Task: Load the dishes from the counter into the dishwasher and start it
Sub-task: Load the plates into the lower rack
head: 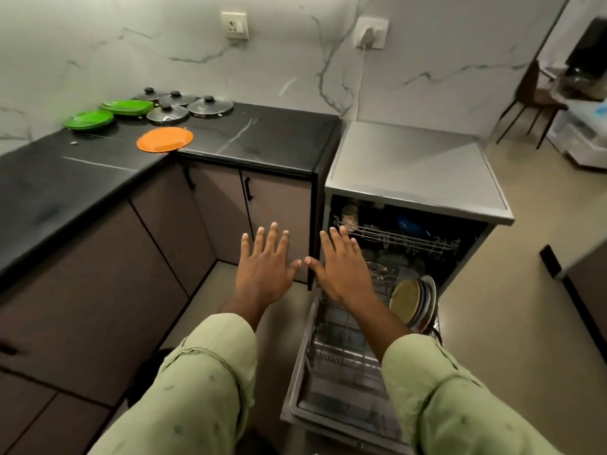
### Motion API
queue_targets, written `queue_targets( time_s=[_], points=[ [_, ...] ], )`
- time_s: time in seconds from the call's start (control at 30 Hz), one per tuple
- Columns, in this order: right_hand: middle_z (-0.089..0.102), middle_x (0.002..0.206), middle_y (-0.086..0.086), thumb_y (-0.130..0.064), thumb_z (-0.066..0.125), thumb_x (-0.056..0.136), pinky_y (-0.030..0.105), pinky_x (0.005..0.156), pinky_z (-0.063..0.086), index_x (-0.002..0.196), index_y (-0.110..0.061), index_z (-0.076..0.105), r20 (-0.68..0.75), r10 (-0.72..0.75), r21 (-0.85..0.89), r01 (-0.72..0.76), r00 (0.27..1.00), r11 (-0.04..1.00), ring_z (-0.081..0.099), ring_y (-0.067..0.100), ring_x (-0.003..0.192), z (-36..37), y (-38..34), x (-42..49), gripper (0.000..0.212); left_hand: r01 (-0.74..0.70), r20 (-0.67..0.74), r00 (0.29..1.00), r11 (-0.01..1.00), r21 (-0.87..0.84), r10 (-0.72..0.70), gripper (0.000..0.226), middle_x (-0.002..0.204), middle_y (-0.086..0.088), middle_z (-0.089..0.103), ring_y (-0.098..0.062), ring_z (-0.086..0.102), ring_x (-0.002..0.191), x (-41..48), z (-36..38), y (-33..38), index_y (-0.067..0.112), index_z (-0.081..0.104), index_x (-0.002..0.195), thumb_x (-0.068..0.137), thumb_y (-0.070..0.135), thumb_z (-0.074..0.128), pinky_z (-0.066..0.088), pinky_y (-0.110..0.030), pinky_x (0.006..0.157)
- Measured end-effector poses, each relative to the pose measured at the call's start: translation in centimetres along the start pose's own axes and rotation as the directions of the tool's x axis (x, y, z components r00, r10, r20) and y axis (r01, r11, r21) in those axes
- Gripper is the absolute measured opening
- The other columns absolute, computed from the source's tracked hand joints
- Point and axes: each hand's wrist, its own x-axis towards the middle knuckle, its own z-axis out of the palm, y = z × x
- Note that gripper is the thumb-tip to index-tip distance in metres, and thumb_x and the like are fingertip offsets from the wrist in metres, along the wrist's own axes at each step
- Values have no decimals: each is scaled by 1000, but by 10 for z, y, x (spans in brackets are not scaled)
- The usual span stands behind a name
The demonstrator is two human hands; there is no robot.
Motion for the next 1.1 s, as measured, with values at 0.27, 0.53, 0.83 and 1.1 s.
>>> queue_targets(
  time_s=[0.27, 0.53, 0.83, 1.1],
  points=[
    [11, 163, 11, -61, 29, 98, 42, 122, 2, 156, -14, 16, -71, -101, -18, 100, 992, 995, -2, 25, 151, -5, -77, 73, 76, 81, -48, 996, 997, 17, -80, 70, 166, -8, -4, -31, -3, 153, 22, -30, -97, 19, 5, 159, 103, 56, 24, -2, -53, 122],
    [9, 164, 10, -61, 27, 98, 42, 123, 4, 156, -14, 12, -118, -181, -45, 177, 976, 983, -3, 24, 151, 6, -175, 160, 76, 155, -80, 985, 987, 35, -152, 70, 167, -7, -3, -30, -3, 153, 65, -48, -225, 20, 5, 159, 102, 55, 26, -2, -53, 121],
    [6, 164, 9, -60, 28, 99, 41, 123, 2, 156, -16, 8, -50, -220, -40, 218, 974, 975, -6, 23, 151, 33, -232, 224, 75, 185, -23, 983, 982, 38, -184, 70, 166, -8, -5, -31, -5, 153, 102, -44, -310, 20, 3, 159, 103, 54, 27, -4, -53, 120],
    [7, 164, 8, -58, 32, 99, 40, 123, 1, 157, -16, 8, -25, -262, -16, 261, 965, 965, -5, 22, 151, 59, -259, 311, 75, 252, 14, 967, 967, 42, -253, 71, 166, -7, -5, -30, -5, 153, 152, -30, -357, 21, 4, 159, 103, 53, 32, -2, -54, 122]
  ],
)
